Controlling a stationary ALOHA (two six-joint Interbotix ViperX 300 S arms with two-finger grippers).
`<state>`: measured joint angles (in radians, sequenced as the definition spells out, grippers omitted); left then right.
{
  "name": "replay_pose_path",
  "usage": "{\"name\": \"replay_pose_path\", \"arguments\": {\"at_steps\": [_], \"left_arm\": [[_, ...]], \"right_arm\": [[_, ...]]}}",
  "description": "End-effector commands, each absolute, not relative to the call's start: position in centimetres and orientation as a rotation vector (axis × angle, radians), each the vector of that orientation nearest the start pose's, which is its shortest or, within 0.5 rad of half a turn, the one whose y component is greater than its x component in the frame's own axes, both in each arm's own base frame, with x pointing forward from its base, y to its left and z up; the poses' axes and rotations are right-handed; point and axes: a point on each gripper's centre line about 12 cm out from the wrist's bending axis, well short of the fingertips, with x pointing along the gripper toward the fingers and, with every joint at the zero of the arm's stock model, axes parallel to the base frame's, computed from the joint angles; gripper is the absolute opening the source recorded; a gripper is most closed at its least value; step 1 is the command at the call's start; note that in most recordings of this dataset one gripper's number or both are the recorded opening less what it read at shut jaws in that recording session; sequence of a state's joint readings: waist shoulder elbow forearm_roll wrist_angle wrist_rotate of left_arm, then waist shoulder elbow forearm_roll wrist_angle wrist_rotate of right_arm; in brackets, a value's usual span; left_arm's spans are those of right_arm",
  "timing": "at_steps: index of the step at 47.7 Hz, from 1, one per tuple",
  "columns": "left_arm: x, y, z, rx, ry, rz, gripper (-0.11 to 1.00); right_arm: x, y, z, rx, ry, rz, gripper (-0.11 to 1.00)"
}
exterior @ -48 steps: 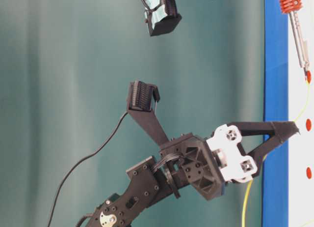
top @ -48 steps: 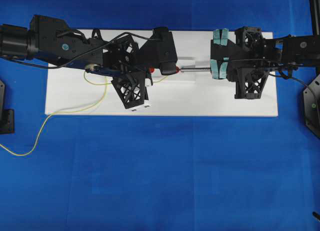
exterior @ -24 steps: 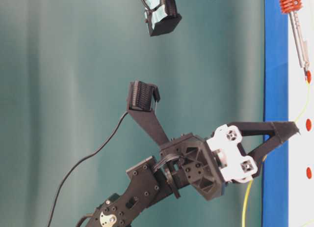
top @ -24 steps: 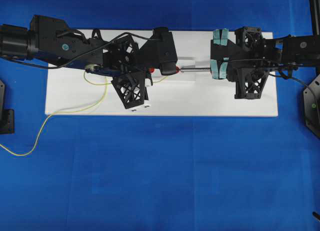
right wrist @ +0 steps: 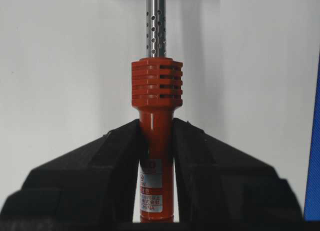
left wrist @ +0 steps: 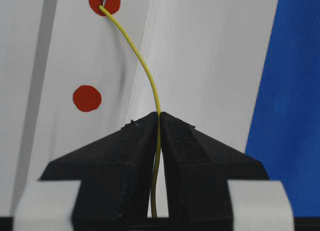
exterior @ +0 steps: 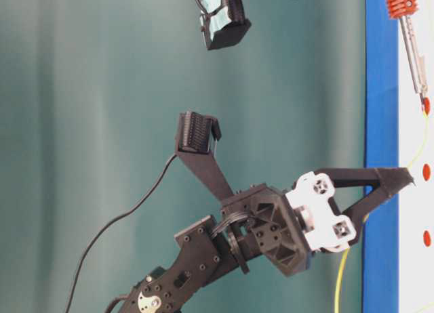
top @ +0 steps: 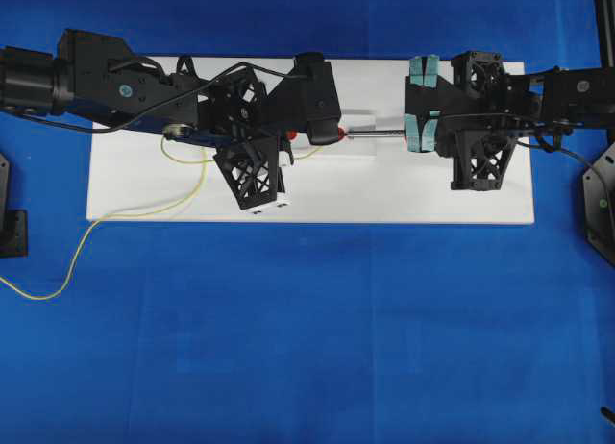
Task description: Touch the tip of the soldering iron to the tip of the solder at the mark.
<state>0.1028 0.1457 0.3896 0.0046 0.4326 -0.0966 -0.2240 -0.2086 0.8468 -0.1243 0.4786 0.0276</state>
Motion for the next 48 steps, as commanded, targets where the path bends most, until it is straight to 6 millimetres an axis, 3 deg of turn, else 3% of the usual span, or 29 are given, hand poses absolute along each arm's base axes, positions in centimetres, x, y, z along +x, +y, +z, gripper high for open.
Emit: {"name": "replay_pose_path", "arguments": {"at_steps": [1, 30, 39, 48], "left_arm": [[43.0, 4.4, 18.0, -0.129, 0.92, 0.138, 0.02], [42.9, 4.4, 18.1, -0.127, 0.917, 0.137, 0.02], [41.7, 4.1, 20.4, -0.124, 0.875, 0.131, 0.02], [39.0, 3.7, 22.9, -0.123, 0.82, 0.129, 0.02]], "right_arm": [[28.7, -7.2, 15.7, 0.015, 1.088, -0.207, 0.06], [28.7, -7.2, 15.7, 0.014, 1.087, -0.206, 0.06], [28.8, -7.2, 15.7, 0.013, 1.086, -0.206, 0.06], [28.8, -7.2, 15.8, 0.012, 1.084, -0.206, 0.06]]}}
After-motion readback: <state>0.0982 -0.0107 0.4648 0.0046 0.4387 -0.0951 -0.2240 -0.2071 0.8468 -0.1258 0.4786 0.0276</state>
